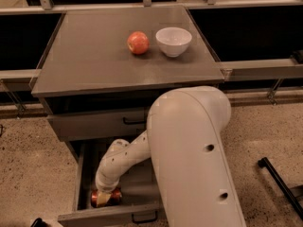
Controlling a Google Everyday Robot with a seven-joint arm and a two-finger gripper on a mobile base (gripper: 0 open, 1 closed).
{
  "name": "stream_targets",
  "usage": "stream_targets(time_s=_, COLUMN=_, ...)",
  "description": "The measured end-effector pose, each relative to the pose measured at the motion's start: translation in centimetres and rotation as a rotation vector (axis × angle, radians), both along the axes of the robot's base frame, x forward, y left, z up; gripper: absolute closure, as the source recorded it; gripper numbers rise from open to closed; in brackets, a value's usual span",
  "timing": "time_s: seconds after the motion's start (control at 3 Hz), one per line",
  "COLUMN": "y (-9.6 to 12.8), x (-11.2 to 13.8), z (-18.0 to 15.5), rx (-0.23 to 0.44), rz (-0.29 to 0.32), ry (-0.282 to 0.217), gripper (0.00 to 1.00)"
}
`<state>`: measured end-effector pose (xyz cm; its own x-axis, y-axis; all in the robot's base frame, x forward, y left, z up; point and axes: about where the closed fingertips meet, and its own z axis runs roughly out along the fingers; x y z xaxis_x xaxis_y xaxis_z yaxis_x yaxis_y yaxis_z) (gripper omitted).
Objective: Pick coke can from middle drawer and place on counter
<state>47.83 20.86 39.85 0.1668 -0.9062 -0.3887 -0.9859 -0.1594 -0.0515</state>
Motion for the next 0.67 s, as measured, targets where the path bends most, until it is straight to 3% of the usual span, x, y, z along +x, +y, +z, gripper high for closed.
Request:
stream_targets(time_s=0.33, y=-0.05, x=-0.11, z=-2.07, rx=-0.003, rz=0.006, ry=0.014, gripper=0.38)
stream_targets(time_s=0.67, y=-0.42, x=-0.1, z=-3.02, rx=-0.003, rz=0.006, ry=0.013, gripper=0.55)
